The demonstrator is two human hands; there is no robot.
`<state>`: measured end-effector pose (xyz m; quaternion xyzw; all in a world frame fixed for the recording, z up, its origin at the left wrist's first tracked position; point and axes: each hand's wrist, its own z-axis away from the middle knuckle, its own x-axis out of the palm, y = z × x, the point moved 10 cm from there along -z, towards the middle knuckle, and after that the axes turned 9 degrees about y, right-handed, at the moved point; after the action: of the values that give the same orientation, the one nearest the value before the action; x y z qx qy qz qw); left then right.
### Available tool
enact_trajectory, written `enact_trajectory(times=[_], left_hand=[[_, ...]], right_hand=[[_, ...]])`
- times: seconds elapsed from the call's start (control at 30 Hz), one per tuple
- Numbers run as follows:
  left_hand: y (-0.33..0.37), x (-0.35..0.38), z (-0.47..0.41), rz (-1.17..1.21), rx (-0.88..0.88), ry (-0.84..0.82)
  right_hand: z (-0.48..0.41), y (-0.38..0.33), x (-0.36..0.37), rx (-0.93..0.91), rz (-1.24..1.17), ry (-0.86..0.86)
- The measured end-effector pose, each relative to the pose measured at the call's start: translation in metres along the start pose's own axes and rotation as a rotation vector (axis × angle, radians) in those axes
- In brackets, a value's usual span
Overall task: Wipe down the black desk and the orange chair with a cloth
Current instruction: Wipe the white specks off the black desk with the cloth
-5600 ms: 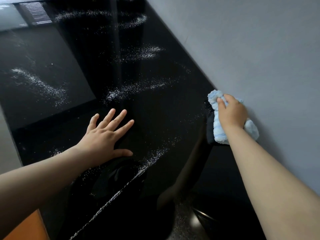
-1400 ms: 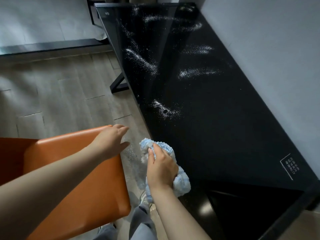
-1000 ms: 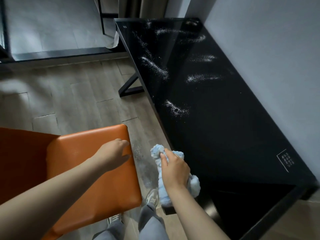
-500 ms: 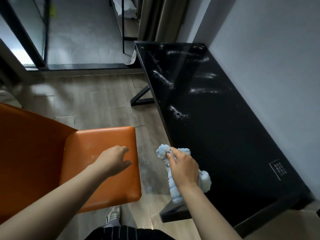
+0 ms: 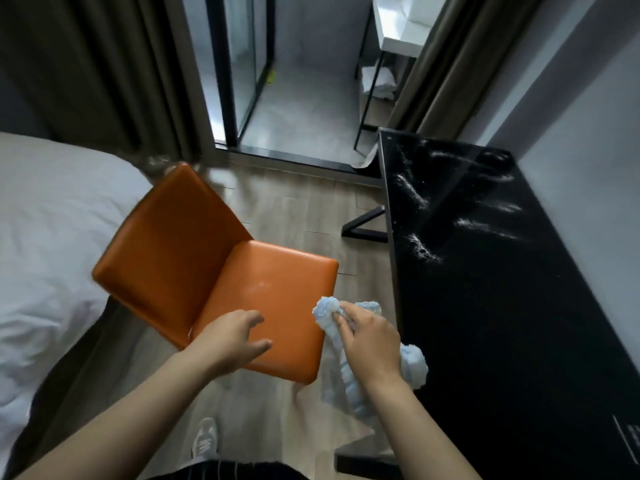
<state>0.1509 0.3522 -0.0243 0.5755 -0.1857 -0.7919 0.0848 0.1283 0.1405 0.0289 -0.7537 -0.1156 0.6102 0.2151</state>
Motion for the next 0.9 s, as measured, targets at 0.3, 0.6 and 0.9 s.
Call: enact_trajectory(times=[0.3,0.6,0.9], left_hand=[[-0.128,-0.062,0.061,0.081,-0.224,0.075],[-0.323,-0.147,0.133,0.100,-0.354,0.114],[-0.426,-0.204,0.127,0.113,-0.349,0.135]], right_hand=[[0.005,-0.158,0.061,-0.262,-0.031,-0.105],[0.040,-0.350,0.155,-0.358,-0.121,-0.212],[0.021,-0.453,0.204,-0.323,-0.111,-0.266]])
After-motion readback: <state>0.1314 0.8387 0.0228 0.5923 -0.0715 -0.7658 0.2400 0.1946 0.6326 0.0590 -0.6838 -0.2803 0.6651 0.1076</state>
